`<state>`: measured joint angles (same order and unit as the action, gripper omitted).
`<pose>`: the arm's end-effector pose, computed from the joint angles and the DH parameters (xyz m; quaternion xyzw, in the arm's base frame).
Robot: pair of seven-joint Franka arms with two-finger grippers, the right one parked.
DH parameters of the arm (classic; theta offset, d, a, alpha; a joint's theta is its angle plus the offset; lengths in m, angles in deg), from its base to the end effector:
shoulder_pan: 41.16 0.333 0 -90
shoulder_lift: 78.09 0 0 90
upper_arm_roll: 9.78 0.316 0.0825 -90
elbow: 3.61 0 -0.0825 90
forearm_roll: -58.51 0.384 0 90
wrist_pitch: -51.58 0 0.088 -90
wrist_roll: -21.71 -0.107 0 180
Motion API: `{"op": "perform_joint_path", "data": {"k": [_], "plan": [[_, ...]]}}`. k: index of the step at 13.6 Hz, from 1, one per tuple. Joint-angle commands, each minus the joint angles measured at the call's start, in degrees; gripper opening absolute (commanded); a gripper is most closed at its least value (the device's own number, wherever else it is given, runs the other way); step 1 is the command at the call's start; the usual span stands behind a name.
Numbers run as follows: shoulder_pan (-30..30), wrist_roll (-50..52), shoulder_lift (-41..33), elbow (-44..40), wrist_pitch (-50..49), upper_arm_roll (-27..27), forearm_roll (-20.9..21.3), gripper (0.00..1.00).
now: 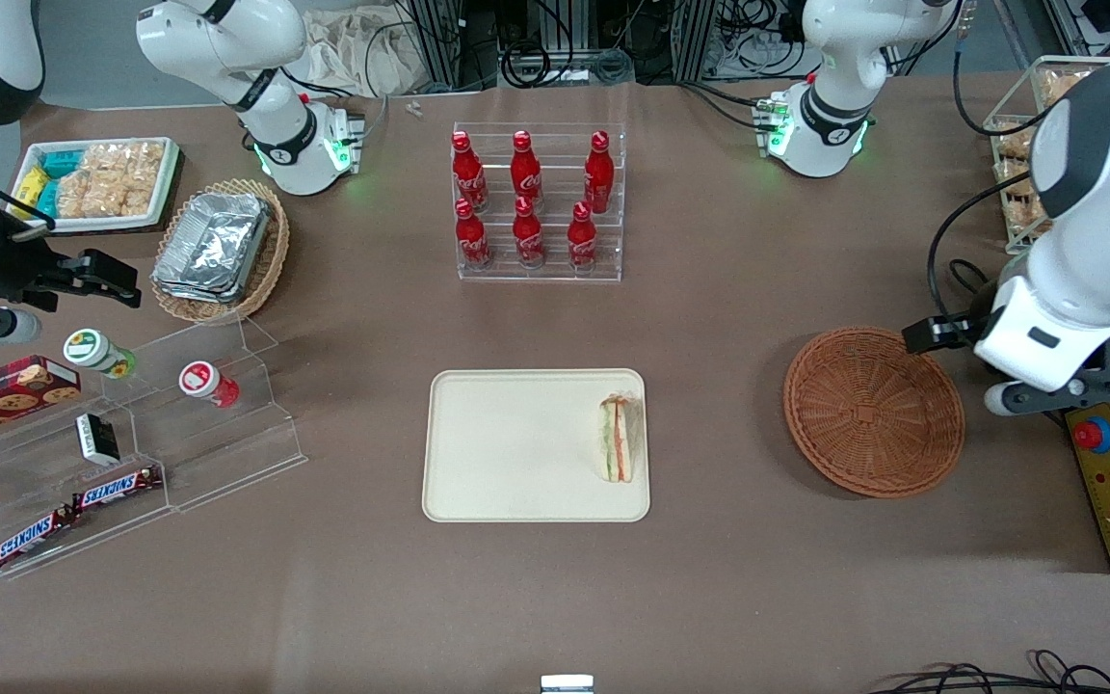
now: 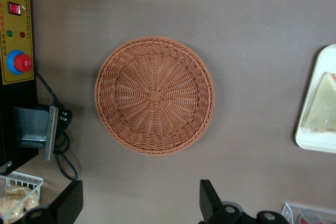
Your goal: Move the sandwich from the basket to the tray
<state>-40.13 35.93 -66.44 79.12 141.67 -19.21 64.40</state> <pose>0.6094 -0.0690 0.5672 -0.9975 -0.0498 0.0285 0.0412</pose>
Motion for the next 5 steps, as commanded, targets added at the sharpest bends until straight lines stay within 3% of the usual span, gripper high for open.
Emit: {"op": "perform_joint_path", "data": {"k": [1, 5], "plan": [[-7.3, -6.2, -3.5, 2.3, -0.4, 11.4, -3.5, 1.0], [-5.5, -6.5, -3.4, 2.5, -0.4, 11.3, -4.0, 1.0]]}}
